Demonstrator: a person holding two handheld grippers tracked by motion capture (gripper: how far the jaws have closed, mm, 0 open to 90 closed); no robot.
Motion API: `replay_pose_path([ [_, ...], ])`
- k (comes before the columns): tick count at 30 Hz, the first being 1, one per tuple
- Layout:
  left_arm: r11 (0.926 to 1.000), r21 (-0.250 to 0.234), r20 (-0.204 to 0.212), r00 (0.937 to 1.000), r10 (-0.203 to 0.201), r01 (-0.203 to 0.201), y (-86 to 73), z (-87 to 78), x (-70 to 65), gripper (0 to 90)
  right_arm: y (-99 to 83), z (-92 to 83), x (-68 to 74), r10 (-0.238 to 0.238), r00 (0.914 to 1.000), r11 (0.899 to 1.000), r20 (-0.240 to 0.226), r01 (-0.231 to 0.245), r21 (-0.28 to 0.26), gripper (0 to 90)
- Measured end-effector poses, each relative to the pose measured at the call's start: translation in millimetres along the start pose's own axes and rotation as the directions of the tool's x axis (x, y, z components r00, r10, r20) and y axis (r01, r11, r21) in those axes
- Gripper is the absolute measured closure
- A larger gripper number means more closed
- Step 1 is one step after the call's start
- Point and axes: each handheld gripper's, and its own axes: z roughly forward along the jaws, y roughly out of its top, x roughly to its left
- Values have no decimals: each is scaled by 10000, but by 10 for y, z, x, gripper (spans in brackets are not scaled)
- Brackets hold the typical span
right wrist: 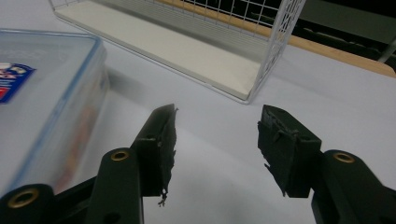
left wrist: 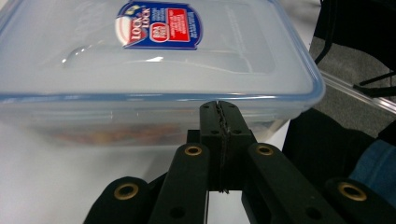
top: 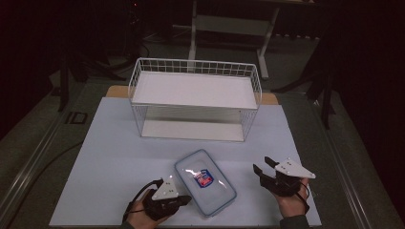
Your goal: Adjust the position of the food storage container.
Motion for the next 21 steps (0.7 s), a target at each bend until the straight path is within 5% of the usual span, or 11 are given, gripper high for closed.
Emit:
replay_pose_path([
  [10, 9975, 74, -194, 9973, 709, -707, 307, 383, -64, 896, -1, 5, -3, 96, 9999, 10000, -49, -96, -5, 458],
  [21, 9965, -164, -390, 9959, 814, -821, 561, 709, -105, 896, -5, -4, -17, 202, 9997, 9998, -148, -202, 1, 455],
])
